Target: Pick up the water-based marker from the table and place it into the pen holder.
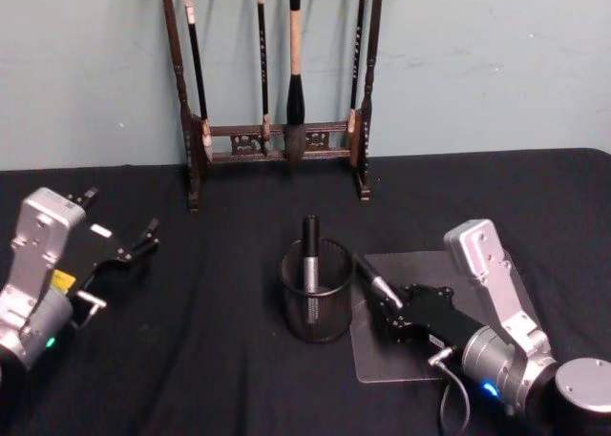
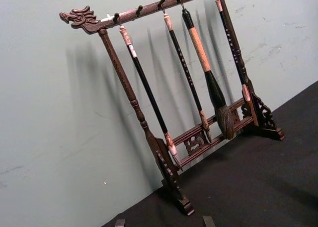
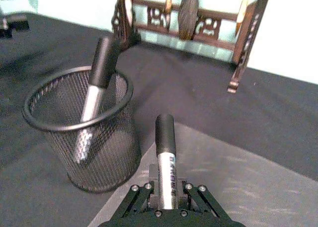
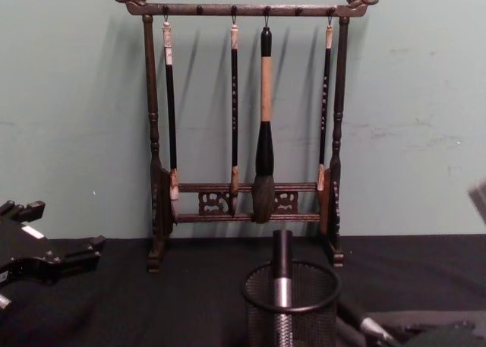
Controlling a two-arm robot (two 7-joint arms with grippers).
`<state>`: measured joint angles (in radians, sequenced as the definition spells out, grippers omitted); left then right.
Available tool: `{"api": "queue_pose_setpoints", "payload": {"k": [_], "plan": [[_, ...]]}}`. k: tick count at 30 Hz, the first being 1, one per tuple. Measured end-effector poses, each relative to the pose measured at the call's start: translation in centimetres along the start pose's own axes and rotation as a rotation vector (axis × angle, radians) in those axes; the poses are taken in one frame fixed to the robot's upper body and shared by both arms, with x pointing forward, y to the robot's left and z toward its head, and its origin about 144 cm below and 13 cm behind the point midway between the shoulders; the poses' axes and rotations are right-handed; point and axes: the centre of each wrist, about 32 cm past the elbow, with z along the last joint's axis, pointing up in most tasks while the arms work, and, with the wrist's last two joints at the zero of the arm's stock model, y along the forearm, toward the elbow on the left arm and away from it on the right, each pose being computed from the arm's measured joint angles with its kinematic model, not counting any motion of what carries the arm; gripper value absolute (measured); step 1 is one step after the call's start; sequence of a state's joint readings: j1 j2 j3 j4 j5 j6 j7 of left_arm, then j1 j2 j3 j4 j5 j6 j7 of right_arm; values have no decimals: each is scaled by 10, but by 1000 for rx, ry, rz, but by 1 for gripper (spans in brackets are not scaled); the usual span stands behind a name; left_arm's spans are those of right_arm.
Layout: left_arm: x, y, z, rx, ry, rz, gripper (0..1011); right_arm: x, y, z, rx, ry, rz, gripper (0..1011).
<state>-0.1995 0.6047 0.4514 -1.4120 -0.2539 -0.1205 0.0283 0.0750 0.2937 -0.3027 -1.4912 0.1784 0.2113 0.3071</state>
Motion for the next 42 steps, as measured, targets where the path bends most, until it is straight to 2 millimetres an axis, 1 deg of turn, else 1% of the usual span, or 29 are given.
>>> {"api": "queue_pose_setpoints", "payload": {"k": [4, 13, 22, 32, 42], "plan": [[0, 0, 0, 0, 0, 0, 1009, 1, -1, 0, 41, 8, -6, 197], [0, 0, 0, 0, 0, 0, 1009, 3, -5, -1, 207, -1, 4, 197], [0, 0, 0, 0, 0, 0, 1009, 8, -5, -1, 331, 7, -14, 197], [0, 0, 0, 0, 0, 0, 1009, 13, 1, 6, 399, -4, 24, 197], [0, 0, 0, 0, 0, 0, 1009, 15, 13, 15, 448, -8, 107, 197]]}}
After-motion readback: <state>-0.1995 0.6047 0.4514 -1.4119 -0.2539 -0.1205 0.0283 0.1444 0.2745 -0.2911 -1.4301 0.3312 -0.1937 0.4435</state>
